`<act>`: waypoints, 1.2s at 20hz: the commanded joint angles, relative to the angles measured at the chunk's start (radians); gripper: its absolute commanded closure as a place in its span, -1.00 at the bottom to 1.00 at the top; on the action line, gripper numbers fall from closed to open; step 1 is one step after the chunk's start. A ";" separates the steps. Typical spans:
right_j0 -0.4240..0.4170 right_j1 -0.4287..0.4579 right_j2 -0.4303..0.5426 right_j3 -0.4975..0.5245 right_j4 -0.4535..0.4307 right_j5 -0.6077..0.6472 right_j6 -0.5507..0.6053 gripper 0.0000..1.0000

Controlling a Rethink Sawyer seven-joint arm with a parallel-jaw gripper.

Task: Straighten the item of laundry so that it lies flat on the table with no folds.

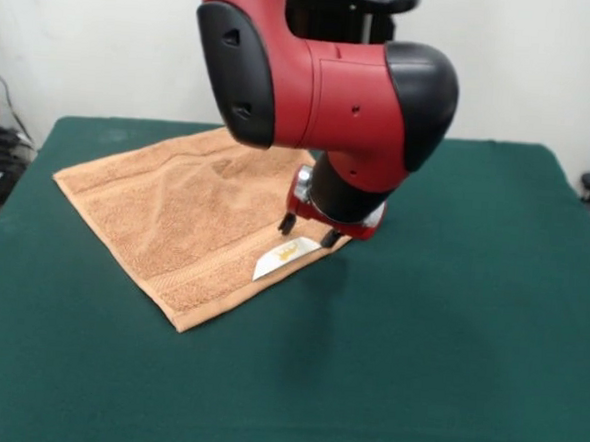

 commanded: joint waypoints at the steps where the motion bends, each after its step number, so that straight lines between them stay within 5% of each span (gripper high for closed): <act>1: -0.010 0.181 0.177 -0.238 -0.069 -0.579 0.002 -1.00; 16: -0.055 0.125 0.256 -0.190 -0.126 -0.553 -0.145 -1.00; 24: -0.087 0.133 0.290 -0.188 -0.051 -0.354 -0.184 -1.00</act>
